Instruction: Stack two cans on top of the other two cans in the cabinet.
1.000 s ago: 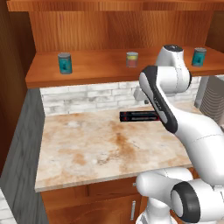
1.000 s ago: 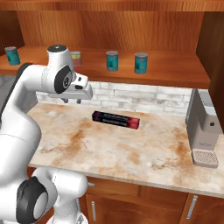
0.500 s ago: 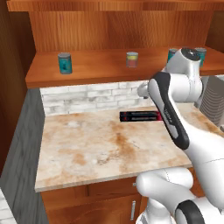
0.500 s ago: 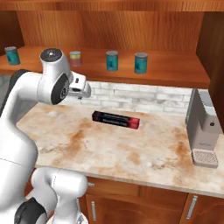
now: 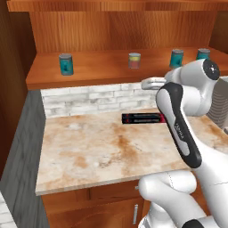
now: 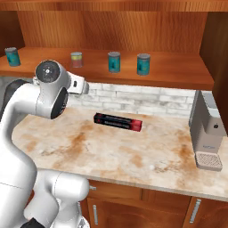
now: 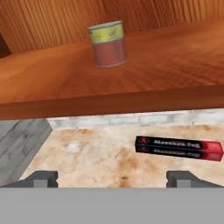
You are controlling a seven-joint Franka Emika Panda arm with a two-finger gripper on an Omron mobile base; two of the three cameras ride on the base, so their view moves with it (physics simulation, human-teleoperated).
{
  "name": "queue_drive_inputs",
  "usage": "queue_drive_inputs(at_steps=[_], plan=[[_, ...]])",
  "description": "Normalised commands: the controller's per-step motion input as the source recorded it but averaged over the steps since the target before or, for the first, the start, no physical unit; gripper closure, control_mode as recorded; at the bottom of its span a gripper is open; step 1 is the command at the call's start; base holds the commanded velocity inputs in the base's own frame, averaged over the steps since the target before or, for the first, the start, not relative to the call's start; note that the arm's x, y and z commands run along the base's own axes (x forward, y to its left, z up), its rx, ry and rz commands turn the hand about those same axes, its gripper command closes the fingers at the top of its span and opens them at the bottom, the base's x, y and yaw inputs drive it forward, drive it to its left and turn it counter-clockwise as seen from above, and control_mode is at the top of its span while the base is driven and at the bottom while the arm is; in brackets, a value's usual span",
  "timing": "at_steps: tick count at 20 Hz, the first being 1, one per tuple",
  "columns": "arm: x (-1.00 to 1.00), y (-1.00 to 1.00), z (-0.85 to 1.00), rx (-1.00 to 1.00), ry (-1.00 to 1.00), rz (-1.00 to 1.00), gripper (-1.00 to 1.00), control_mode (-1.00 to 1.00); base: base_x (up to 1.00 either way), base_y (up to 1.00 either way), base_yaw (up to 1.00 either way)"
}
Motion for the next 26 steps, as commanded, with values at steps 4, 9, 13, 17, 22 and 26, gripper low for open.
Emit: queue_drive_inputs(at_steps=[4, 9, 13, 17, 22, 26], plan=[[0.0, 0.29, 0.52, 0.0, -0.09, -0.01, -1.0, -1.0, 0.0, 0.0, 0.0], [0.0, 0.5, 0.47, 0.0, -0.02, 0.0, -1.0, -1.0, 0.0, 0.0, 0.0], [0.0, 0.58, 0.3, 0.0, 0.0, 0.06, -1.0, -1.0, 0.0, 0.0, 0.0], [0.0, 0.59, 0.14, 0.0, 0.0, 0.12, -1.0, -1.0, 0.0, 0.0, 0.0], [0.0, 0.64, 0.08, 0.0, -0.02, 0.17, -1.0, -1.0, 0.0, 0.0, 0.0], [0.0, 0.66, 0.0, 0.0, -0.08, 0.18, -1.0, -1.0, 0.0, 0.0, 0.0]])
